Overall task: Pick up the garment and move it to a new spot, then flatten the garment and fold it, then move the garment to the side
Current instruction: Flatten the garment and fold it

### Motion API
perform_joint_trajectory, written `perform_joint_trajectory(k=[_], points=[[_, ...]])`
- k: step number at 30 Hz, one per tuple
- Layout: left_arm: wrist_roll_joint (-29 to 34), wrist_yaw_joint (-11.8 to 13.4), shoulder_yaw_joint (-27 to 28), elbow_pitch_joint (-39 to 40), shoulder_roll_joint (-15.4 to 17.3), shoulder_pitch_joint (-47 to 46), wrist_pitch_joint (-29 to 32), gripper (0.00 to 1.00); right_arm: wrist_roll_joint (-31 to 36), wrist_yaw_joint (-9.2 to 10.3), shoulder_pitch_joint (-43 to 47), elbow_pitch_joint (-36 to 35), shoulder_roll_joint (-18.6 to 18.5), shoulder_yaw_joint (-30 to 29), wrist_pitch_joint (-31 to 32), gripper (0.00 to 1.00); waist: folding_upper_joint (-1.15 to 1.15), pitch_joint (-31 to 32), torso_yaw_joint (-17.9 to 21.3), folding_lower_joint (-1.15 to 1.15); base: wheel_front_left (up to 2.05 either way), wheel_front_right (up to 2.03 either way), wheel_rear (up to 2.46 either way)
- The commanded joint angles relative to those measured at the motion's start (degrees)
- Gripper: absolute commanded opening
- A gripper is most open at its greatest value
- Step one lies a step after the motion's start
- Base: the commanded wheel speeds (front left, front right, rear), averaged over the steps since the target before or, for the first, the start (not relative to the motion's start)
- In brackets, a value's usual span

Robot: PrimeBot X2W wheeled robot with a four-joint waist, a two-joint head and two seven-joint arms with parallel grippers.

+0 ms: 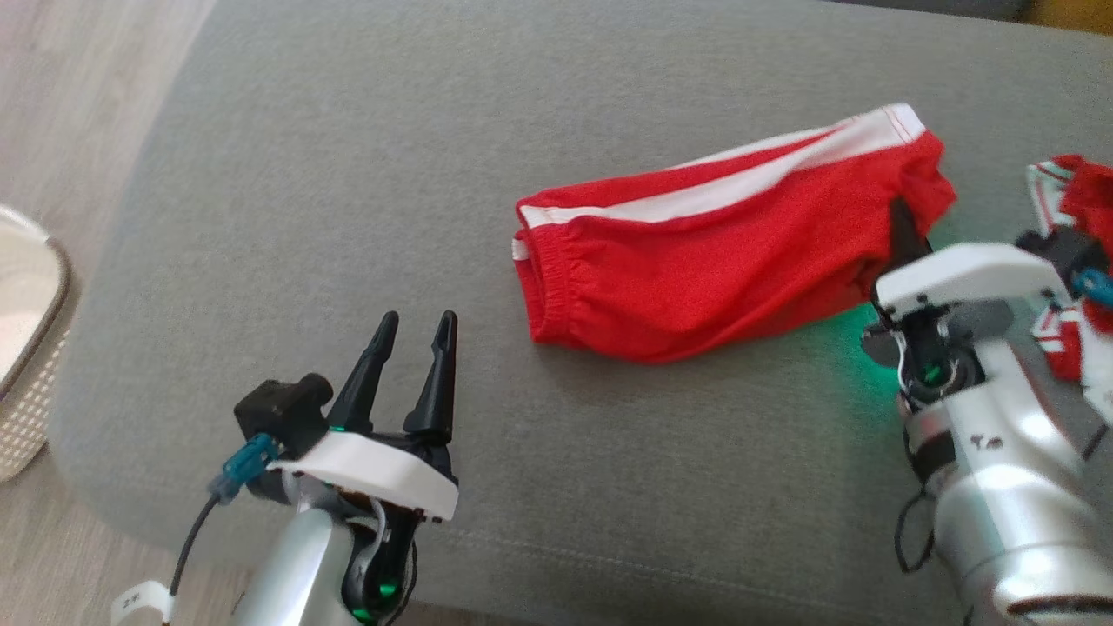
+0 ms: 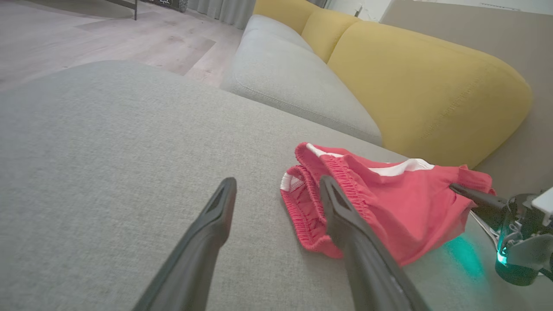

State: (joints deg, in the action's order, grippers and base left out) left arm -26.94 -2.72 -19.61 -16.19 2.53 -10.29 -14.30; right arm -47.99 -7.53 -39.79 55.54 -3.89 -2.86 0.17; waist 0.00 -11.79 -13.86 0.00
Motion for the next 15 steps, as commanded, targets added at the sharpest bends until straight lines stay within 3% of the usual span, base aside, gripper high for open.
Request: perform_joint_trajectory(k=[1, 10, 15], points=[[0.63, 0.09, 2.10, 1.63, 0.35, -1.34, -0.70, 1.00, -0.50, 0.04, 0.47, -2.32, 1.01, 1.32, -2.17, 0.00, 0.00, 1.22, 2.00, 0.00, 0.00, 0.00, 0.00], [0.97, 0.12, 2.38, 1.40, 0.35, 0.30, -0.70, 1.00, 0.24, 0.04, 7.74, 0.70, 1.01, -1.05, -11.46, 0.00, 0.00, 3.86, 5.75, 0.00, 0.00, 0.00, 0.00], [1.26, 0.13, 2.26, 1.42, 0.35, 0.60, -0.70, 1.00, -0.18, 0.04, 8.10, 0.34, 1.01, 1.85, -13.55, 0.00, 0.00, 4.20, 6.32, 0.00, 0.00, 0.00, 0.00]])
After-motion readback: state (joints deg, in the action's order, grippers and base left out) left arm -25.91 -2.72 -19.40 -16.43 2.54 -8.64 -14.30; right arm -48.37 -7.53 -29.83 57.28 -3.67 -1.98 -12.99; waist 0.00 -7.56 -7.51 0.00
